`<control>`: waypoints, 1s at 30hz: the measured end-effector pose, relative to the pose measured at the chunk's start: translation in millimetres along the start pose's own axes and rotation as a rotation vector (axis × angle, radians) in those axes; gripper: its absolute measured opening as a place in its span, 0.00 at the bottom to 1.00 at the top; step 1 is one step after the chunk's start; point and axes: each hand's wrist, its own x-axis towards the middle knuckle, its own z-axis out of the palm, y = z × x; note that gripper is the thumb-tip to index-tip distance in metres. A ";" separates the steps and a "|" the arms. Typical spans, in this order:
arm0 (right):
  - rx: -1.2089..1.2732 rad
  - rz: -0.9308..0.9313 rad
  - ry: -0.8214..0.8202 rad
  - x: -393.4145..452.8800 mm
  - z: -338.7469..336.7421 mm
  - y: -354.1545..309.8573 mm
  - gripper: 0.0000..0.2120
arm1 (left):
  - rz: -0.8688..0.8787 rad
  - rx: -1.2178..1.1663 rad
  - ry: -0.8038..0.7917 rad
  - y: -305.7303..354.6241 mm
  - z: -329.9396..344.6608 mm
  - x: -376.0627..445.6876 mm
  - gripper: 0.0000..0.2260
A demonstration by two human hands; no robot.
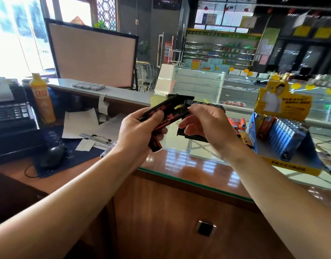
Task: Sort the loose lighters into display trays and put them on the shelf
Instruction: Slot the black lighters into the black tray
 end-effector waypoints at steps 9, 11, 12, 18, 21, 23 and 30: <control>-0.001 -0.152 0.250 18.4 9.7 7.2 0.08 | -0.050 0.004 0.001 -10.7 13.8 21.7 0.03; 0.012 -0.164 0.323 25.5 5.5 7.6 0.09 | -0.081 0.011 -0.002 -13.5 11.7 26.4 0.03; 0.001 -0.174 0.345 29.3 2.6 7.9 0.09 | -0.095 0.012 0.003 -15.1 10.5 28.9 0.03; -0.110 -0.208 0.344 49.0 -15.6 10.2 0.08 | -0.155 0.017 0.038 -12.9 6.4 53.3 0.04; -0.156 -0.205 0.351 56.7 -22.9 12.9 0.07 | -0.145 0.021 0.050 -9.7 11.8 68.1 0.04; -0.192 -0.202 0.364 61.7 -27.0 14.1 0.06 | -0.130 0.038 0.065 -9.0 18.3 77.4 0.04; -0.362 -0.241 0.358 69.6 -33.7 23.4 0.06 | -0.120 0.102 0.074 -14.4 30.5 104.6 0.05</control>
